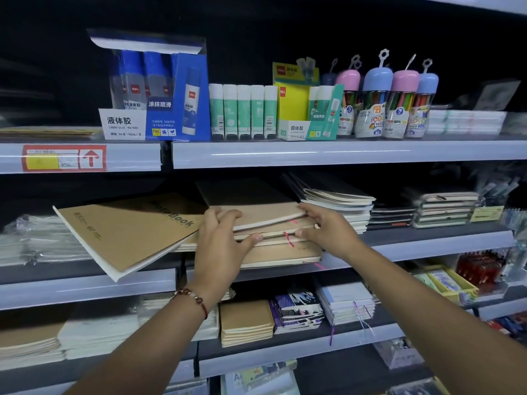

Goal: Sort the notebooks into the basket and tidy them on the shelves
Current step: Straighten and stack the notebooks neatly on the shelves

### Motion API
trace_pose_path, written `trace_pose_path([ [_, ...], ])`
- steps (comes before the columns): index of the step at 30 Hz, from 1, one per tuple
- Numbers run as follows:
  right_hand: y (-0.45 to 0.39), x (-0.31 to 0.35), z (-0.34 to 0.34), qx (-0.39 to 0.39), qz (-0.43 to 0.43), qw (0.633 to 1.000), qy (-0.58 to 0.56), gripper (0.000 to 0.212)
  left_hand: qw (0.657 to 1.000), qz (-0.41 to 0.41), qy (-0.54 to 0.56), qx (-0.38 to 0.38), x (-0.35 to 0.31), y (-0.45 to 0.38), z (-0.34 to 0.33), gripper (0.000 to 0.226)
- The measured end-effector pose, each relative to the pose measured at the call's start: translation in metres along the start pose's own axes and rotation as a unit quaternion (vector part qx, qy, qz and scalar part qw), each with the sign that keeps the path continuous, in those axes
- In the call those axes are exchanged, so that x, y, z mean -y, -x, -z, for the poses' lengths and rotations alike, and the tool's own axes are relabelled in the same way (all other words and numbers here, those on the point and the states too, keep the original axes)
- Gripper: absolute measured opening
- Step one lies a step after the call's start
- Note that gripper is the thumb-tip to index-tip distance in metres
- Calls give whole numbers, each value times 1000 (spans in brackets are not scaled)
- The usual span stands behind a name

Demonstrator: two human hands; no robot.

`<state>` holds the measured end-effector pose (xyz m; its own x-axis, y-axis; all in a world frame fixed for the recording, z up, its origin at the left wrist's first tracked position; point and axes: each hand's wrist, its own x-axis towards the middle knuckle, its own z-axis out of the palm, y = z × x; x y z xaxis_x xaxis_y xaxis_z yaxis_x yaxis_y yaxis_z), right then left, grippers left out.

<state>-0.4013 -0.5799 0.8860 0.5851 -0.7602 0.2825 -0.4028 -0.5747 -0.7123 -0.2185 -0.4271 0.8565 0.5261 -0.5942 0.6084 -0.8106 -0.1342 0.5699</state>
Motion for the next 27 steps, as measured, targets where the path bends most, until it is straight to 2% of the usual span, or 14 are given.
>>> trace_pose_path([
  [3, -4, -2, -3, -24, -19, 999, -39, 68, 999, 0, -29, 22, -2, -9, -3, 60],
  [6, -3, -1, -9, -53, -31, 996, -71, 62, 998, 1, -12, 68, 6, -15, 4, 65],
  [11, 4, -8, -7, -62, -10, 995, -72, 53, 983, -14, -31, 181, 19, -24, 23, 91],
  [14, 3, -16, -2, -13, 10, 998, -53, 69, 984, -39, -70, 161, 21, -28, 25, 84],
  [17, -3, -20, -4, 19, 5, 1000, -23, 84, 987, -40, -52, 146, 24, -30, 23, 82],
  [20, -11, -17, -8, 5, -4, 1000, -27, 67, 991, -24, -26, 128, 25, -31, 19, 78],
  [23, -16, -12, -11, -35, -10, 999, -8, 66, 994, -17, -20, 102, 22, -31, 10, 71],
  [27, -23, -10, -21, -80, -3, 997, 19, 49, 998, -17, -34, 58, 19, -34, -3, 65],
])
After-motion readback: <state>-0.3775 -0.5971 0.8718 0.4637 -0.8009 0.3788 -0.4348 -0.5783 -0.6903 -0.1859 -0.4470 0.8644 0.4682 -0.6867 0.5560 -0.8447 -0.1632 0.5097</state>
